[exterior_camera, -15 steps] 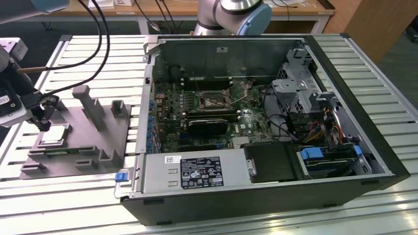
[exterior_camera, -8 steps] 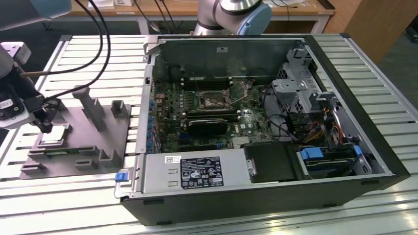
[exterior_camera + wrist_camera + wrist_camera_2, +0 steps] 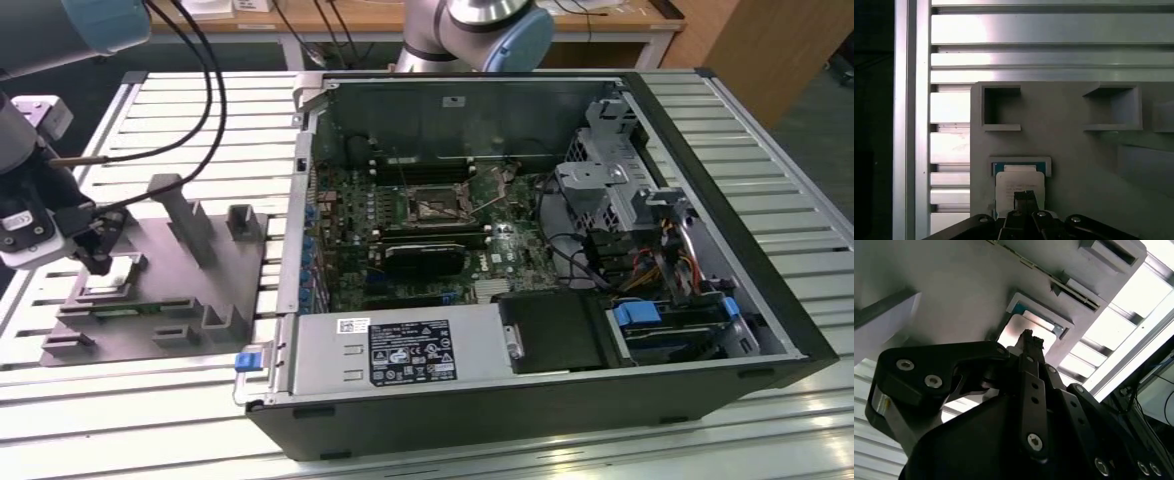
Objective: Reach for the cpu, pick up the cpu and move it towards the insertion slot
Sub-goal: 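Pick up the cpu and move it towards the insertion slot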
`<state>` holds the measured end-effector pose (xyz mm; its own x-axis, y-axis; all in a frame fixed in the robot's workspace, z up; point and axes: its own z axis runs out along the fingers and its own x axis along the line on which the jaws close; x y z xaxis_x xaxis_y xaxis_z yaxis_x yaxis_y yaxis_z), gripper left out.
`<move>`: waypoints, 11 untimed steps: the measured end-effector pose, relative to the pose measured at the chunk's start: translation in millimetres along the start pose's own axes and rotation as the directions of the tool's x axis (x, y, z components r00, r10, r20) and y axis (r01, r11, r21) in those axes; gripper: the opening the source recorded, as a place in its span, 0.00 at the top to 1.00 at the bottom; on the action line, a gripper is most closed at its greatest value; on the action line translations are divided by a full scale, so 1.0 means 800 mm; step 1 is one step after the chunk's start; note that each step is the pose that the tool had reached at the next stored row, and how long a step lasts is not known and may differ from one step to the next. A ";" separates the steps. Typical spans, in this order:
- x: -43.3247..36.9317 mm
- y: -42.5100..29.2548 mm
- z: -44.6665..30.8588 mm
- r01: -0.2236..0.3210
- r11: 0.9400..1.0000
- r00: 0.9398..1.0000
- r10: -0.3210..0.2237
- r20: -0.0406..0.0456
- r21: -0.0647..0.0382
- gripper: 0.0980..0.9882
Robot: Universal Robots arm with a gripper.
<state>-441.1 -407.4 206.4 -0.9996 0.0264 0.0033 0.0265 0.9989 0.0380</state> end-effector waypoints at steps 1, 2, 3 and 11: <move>0.001 0.0002 0.0023 -0.002 1.000 1.000 0.002 0.000 0.000 0.99; 0.003 0.0003 0.0046 -0.005 1.000 1.000 0.005 0.000 0.000 0.99; 0.004 0.0004 0.0071 -0.007 1.000 1.000 0.007 0.001 0.000 0.99; 0.004 0.0003 0.0106 -0.009 1.000 1.000 0.009 0.000 0.000 0.98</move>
<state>-444.5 -406.8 197.9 -0.9994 0.0354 0.0032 0.0355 0.9986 0.0380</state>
